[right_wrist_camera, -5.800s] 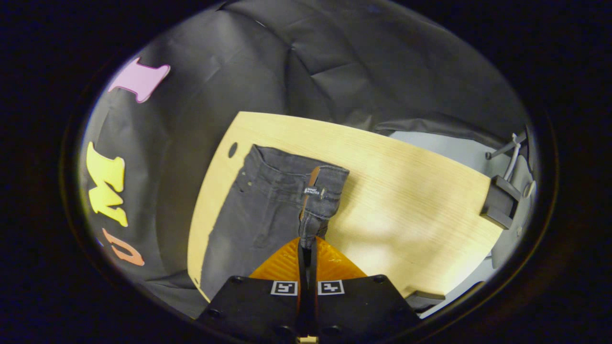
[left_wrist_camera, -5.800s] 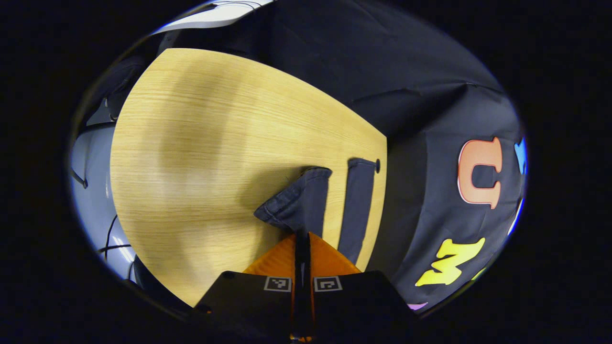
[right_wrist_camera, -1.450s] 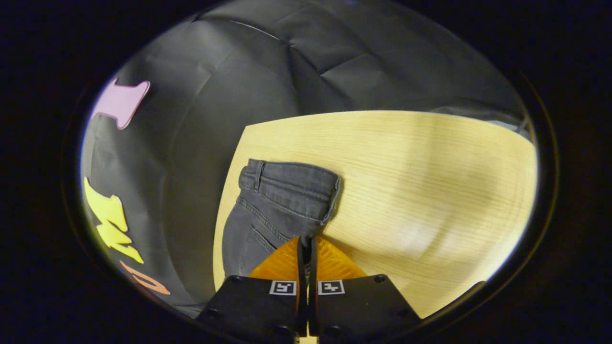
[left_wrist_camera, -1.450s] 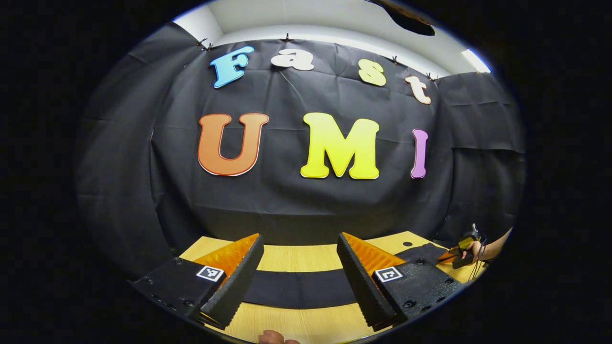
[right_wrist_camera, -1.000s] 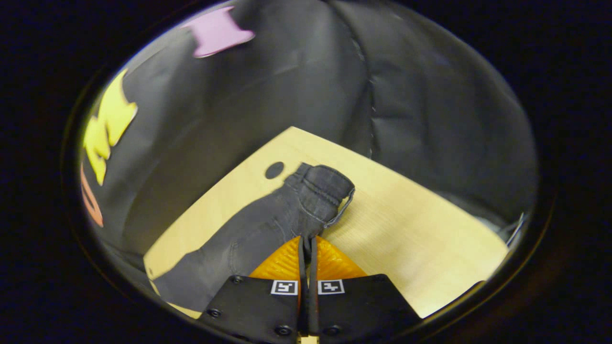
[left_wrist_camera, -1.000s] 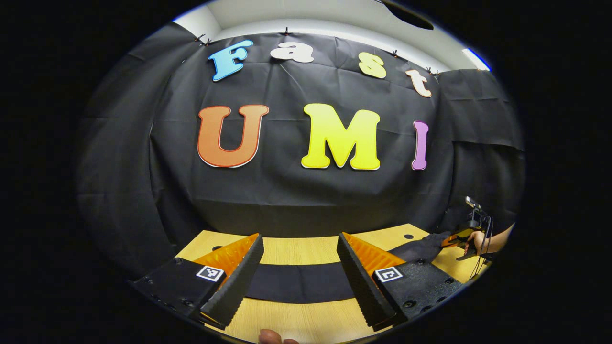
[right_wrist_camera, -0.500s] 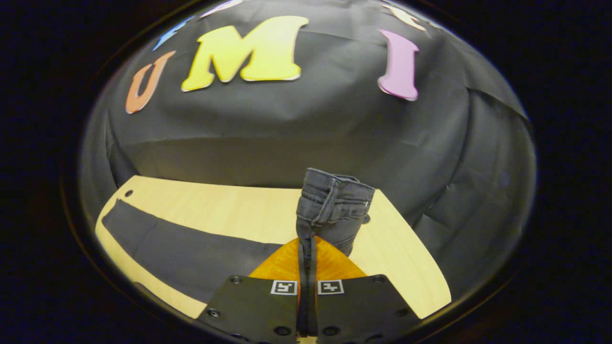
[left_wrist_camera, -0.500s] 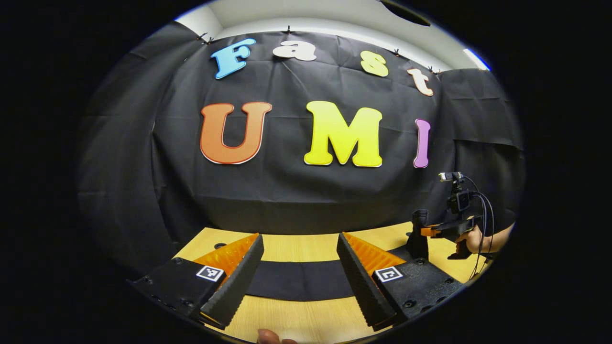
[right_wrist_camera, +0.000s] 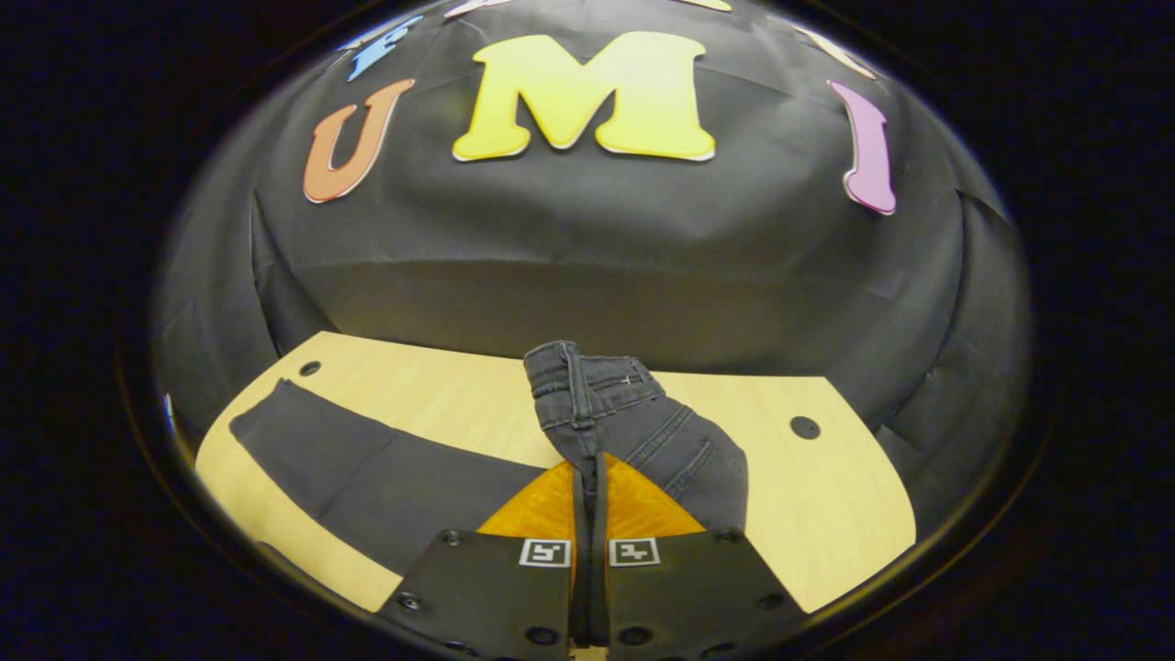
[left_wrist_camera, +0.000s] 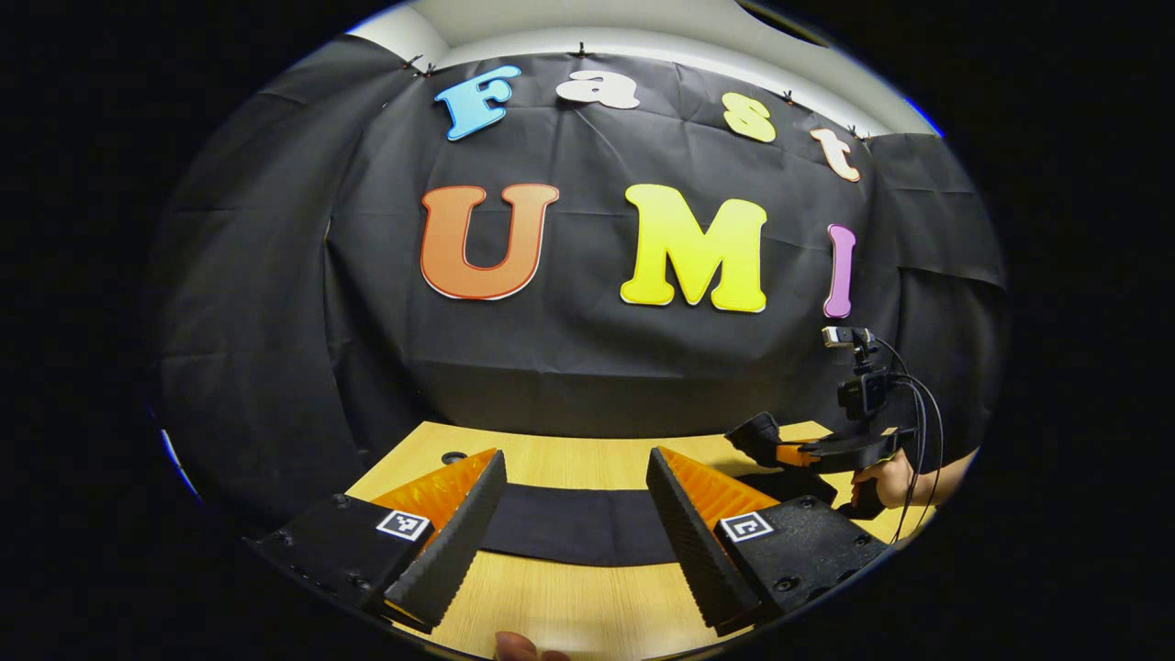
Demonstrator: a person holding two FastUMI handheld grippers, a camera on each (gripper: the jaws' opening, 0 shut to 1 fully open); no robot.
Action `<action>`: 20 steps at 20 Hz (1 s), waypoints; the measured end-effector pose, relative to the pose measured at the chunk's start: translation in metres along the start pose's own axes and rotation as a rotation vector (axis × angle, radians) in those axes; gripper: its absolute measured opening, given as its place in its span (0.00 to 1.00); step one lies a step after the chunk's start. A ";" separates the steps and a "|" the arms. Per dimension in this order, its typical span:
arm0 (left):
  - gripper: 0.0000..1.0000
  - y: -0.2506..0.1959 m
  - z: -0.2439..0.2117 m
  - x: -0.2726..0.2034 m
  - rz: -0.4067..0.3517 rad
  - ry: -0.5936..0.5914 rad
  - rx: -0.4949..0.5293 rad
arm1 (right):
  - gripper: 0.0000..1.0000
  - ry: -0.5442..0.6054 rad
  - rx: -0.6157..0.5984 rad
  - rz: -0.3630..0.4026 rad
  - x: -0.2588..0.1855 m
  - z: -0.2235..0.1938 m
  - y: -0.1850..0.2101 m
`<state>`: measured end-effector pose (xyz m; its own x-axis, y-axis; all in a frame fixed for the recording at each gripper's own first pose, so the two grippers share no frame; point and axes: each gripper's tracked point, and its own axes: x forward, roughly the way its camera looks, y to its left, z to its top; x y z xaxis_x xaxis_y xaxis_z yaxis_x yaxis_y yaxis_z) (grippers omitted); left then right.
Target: Grasp the waist and the cuffs of the jeans and fold them to make the two legs overlap; first hold the waist and fold one-third of the jeans toward the cuffs, then hold the cuffs and fold the remaining one-third in the same direction to finish folding.
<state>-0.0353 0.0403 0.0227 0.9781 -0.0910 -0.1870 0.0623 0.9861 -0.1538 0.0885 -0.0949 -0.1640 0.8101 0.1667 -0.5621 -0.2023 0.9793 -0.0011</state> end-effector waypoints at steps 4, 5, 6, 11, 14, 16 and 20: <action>0.99 0.011 -0.003 -0.001 0.031 0.008 -0.014 | 0.01 -0.007 -0.037 0.107 -0.006 0.002 0.006; 0.99 0.014 -0.003 0.000 0.040 0.008 -0.018 | 0.00 0.002 -0.052 0.134 -0.007 0.002 0.006; 0.99 0.016 -0.004 -0.001 0.048 0.008 -0.019 | 0.00 0.012 -0.063 0.159 -0.009 0.001 0.007; 0.99 0.028 -0.010 0.000 0.071 0.019 -0.072 | 0.01 0.058 -0.130 0.242 -0.027 0.003 -0.008; 0.99 0.037 -0.013 -0.002 0.096 0.024 -0.102 | 0.00 0.089 -0.129 0.263 -0.034 0.001 -0.009; 0.99 0.040 -0.012 -0.001 0.104 0.018 -0.104 | 0.01 0.107 -0.149 0.283 -0.036 -0.001 -0.011; 0.99 0.039 -0.012 0.003 0.102 0.016 -0.098 | 0.00 0.166 -0.153 0.319 -0.050 -0.007 -0.018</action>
<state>-0.0321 0.0764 0.0044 0.9751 0.0060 -0.2217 -0.0577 0.9721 -0.2274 0.0476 -0.1219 -0.1415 0.5957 0.4272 -0.6802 -0.5195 0.8508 0.0794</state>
